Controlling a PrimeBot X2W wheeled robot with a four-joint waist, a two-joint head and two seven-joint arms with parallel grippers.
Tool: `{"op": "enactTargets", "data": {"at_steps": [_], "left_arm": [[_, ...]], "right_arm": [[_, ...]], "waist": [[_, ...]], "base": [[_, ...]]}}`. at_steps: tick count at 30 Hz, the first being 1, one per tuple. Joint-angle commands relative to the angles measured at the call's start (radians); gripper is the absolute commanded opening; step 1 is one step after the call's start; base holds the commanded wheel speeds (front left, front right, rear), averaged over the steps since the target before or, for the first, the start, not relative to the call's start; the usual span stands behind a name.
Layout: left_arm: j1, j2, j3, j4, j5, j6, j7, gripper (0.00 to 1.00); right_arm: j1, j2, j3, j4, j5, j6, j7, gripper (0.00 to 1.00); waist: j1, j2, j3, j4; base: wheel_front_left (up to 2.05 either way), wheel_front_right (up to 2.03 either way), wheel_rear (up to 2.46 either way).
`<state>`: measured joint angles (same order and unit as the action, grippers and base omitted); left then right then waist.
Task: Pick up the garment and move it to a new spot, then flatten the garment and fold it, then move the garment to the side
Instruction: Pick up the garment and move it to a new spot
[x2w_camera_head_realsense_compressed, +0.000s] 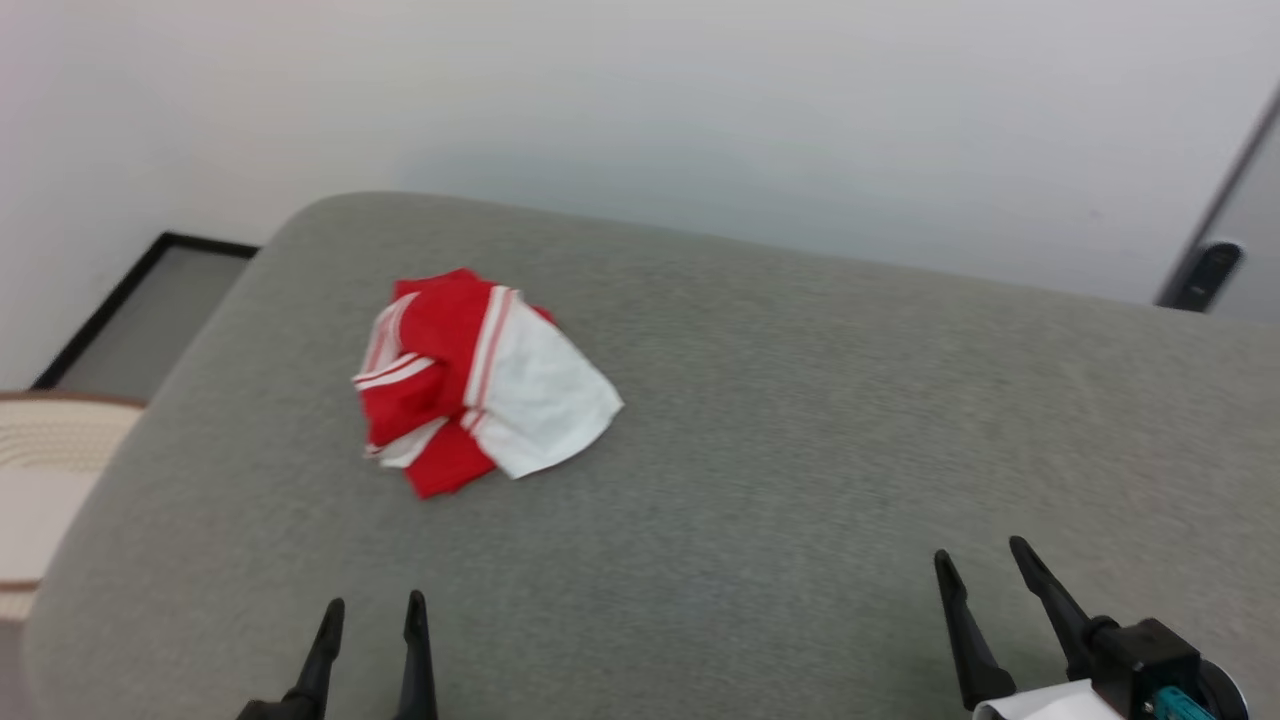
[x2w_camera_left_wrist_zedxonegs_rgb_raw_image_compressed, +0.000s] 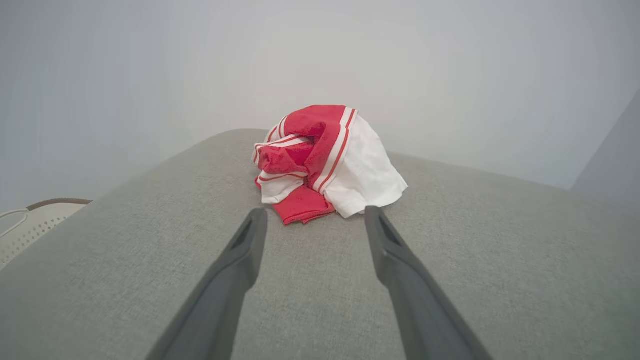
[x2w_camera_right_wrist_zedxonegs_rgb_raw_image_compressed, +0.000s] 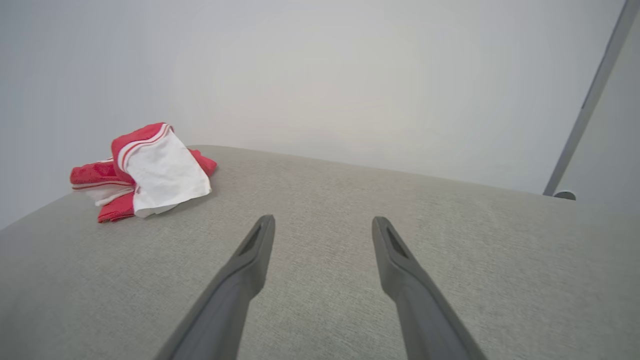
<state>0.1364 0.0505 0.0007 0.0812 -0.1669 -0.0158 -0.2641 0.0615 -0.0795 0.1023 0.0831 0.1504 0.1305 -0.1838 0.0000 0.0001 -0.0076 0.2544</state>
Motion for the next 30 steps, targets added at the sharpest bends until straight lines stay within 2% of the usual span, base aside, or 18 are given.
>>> {"op": "enactTargets", "data": {"at_steps": [1, 9, 19, 26, 30], "left_arm": [[0.015, 0.000, 0.000, -0.005, -0.009, 0.007, -0.001, 1.00], [0.027, 0.000, -0.020, -0.019, -0.039, 0.036, -0.001, 1.00], [0.061, 0.000, -0.015, -0.078, -0.083, 0.094, -0.001, 1.00], [0.075, 0.000, -0.021, -0.101, -0.098, 0.115, -0.001, 1.00], [0.059, 0.000, -0.024, -0.097, -0.089, 0.108, -0.001, 1.00]], "right_arm": [[-0.015, -0.010, 0.015, -0.001, 0.008, 0.000, 0.005, 1.00], [-0.037, -0.025, 0.083, 0.004, 0.018, 0.000, 0.024, 1.00], [-0.157, -0.059, 0.247, 0.049, 0.059, 0.000, 0.037, 1.00], [-0.198, -0.074, 0.277, 0.087, 0.080, 0.000, 0.023, 1.00], [-0.194, -0.074, 0.279, 0.100, 0.086, 0.000, 0.015, 1.00]], "waist": [[0.0000, -0.0001, 0.002, 0.107], [0.0000, -0.0001, 0.014, 0.246], [0.0000, -0.0001, 0.056, 0.271], [0.0000, -0.0001, 0.065, 0.274], [0.0000, -0.0001, 0.064, 0.271]], "base": [[0.00, 0.00, 0.00], [0.00, 0.00, 0.00], [0.00, 0.00, 0.00], [0.00, 0.00, 0.00], [0.00, 0.00, 0.00]]}}
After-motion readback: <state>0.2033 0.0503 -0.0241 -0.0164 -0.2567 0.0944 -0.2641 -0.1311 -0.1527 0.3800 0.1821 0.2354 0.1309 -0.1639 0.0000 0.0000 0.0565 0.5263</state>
